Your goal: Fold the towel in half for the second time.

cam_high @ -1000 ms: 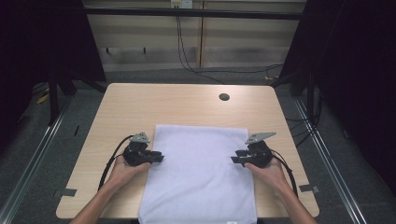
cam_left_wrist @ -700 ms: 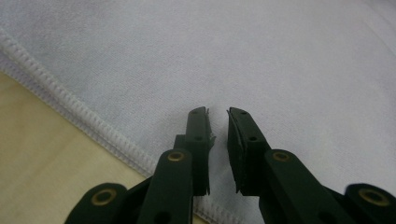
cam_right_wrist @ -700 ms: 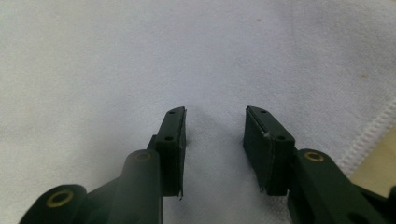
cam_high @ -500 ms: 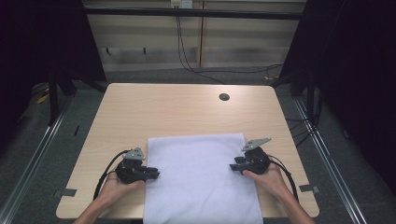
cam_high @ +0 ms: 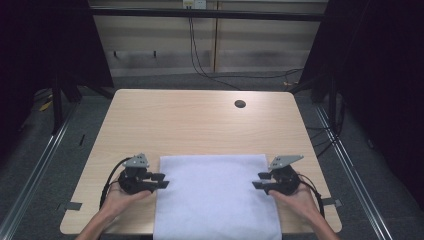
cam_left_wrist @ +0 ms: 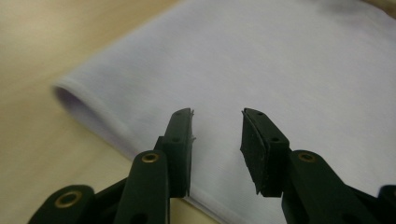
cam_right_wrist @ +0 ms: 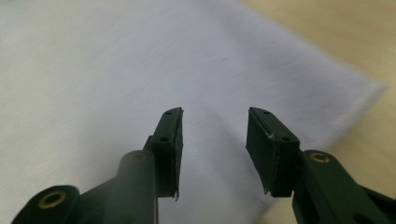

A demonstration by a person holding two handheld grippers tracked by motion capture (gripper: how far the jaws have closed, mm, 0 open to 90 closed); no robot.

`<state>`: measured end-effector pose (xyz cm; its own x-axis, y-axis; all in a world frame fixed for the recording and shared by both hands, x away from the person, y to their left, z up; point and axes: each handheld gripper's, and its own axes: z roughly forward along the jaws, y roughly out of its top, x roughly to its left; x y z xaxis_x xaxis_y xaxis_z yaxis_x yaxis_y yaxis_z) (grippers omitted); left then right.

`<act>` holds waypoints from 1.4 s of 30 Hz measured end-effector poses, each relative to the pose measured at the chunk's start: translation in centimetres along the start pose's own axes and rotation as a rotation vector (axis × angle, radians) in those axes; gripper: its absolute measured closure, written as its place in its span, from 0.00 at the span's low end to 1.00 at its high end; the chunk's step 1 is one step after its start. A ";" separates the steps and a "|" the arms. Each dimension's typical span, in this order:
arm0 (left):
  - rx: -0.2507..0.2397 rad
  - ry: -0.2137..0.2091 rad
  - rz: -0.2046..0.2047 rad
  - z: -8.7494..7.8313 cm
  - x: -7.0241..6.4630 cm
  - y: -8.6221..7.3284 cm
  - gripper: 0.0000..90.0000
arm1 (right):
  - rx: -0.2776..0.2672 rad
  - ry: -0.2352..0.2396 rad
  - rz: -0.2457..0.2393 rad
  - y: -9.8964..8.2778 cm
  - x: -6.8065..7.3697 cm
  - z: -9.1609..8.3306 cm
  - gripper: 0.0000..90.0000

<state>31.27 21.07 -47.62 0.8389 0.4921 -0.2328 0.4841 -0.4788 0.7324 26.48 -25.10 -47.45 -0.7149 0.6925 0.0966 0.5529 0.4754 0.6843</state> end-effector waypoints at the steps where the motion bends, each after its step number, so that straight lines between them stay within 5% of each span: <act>1: -0.008 0.031 0.003 0.0 0.6 0.2 0.69 | -0.013 -0.018 0.014 0.3 -0.8 -0.2 0.64; 6: -0.064 0.100 -0.041 0.4 3.4 1.2 0.64 | -0.045 -0.098 0.063 1.3 -4.7 0.5 0.65; 7: -0.068 0.080 -0.064 0.5 3.9 1.5 0.64 | -0.043 -0.095 0.077 1.4 -5.3 0.8 0.65; 12: -0.050 0.144 -0.084 1.7 5.7 2.4 0.59 | -0.050 -0.095 0.101 2.2 -7.3 2.1 0.63; 16: -0.013 0.109 -0.077 2.7 5.9 1.9 0.56 | -0.054 -0.082 0.111 2.7 -8.3 3.0 0.63; 20: 0.015 0.111 -0.072 3.2 5.9 1.7 0.57 | -0.036 -0.067 0.126 2.2 -8.6 3.4 0.63; 24: 0.041 0.119 -0.072 3.3 5.7 1.4 0.69 | 0.001 -0.085 0.103 2.0 -8.3 3.9 0.62; 27: 0.043 0.084 -0.073 3.2 5.7 1.2 0.83 | 0.015 -0.087 0.102 2.0 -8.0 4.2 0.63; 30: 0.039 0.055 -0.086 3.1 5.7 1.0 0.93 | 0.010 -0.062 0.118 1.9 -8.0 4.1 0.83; 34: 0.002 0.034 -0.108 2.5 5.9 1.2 0.95 | 0.006 -0.060 0.139 1.9 -7.7 3.9 0.94; 42: -0.121 0.047 -0.105 0.5 6.4 4.2 0.95 | -0.155 -0.047 0.195 3.9 -9.2 1.4 0.97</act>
<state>38.81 21.90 -46.35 0.7713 0.5696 -0.2840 0.5325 -0.3330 0.7782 35.82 -28.86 -46.75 -0.5785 0.7892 0.2061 0.6034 0.2440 0.7592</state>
